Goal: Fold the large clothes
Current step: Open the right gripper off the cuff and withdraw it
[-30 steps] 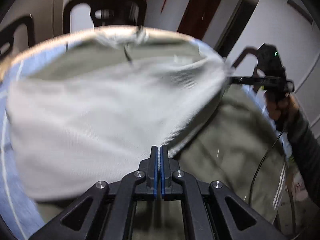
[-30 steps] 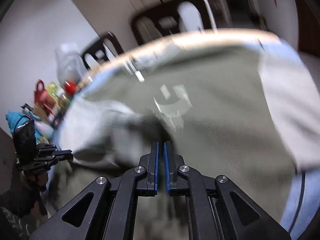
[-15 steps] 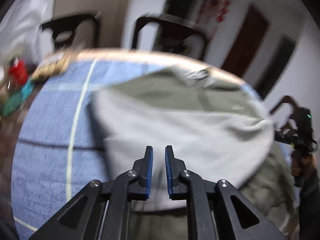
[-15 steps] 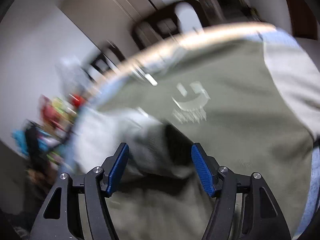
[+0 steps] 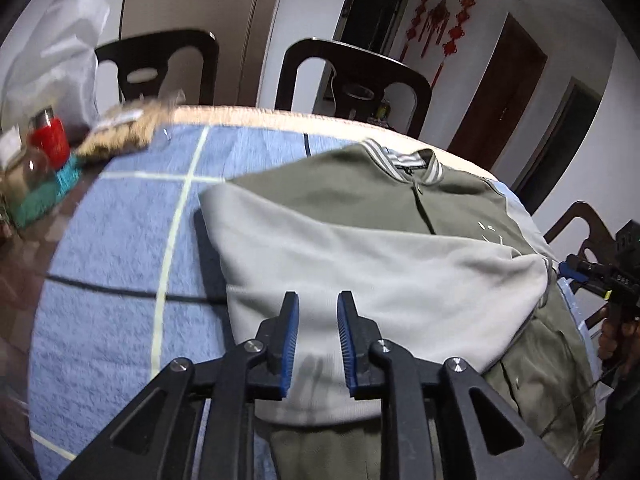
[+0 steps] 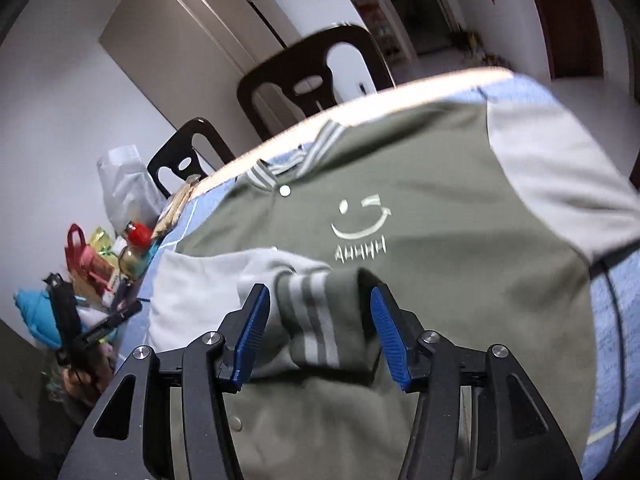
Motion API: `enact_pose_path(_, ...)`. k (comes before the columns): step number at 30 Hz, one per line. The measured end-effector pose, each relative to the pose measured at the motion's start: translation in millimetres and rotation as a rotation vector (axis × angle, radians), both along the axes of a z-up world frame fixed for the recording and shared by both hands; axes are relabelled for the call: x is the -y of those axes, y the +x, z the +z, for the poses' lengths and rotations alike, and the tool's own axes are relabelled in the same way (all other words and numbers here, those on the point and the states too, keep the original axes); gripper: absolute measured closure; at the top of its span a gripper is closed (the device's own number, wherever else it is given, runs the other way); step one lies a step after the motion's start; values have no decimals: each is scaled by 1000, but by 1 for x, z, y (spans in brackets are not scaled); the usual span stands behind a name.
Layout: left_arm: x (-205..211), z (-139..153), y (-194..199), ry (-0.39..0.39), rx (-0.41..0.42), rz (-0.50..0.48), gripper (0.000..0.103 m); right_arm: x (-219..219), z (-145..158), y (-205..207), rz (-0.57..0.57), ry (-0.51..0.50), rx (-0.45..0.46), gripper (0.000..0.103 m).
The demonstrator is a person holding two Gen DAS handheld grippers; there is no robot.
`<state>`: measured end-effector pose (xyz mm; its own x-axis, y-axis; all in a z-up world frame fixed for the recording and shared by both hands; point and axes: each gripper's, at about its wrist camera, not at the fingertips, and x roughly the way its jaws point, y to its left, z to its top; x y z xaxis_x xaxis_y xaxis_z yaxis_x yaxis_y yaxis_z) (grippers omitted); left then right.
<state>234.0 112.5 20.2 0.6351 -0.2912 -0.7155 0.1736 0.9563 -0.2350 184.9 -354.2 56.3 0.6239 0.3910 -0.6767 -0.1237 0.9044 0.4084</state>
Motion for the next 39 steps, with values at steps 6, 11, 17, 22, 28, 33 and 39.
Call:
enact_pose_path(6, -4, -19, 24, 39, -43, 49, 69, -19, -39, 21, 33, -159, -99, 49)
enact_pose_path(11, -18, -49, 36, 62, -131, 125, 69, 0, -53, 28, -21, -98, -149, 49)
enact_pose_path(17, -22, -24, 20, 19, -59, 120, 69, 0, -38, 28, 10, -57, -116, 48)
enact_pose_path(22, -11, -22, 21, 31, -61, 79, 61, -5, -62, 26, 47, -115, -224, 47)
enact_pose_path(28, -2, -40, 16, 61, -109, 78, 60, 17, -29, -8, -31, -95, -104, 46)
enact_pose_path(33, 5, -10, -18, 32, -21, 49, 52, 44, -11, -35, -75, -99, -60, 46)
enact_pose_path(39, 21, -27, -23, 78, -84, 22, 44, 104, -27, -45, -235, 26, -98, 44)
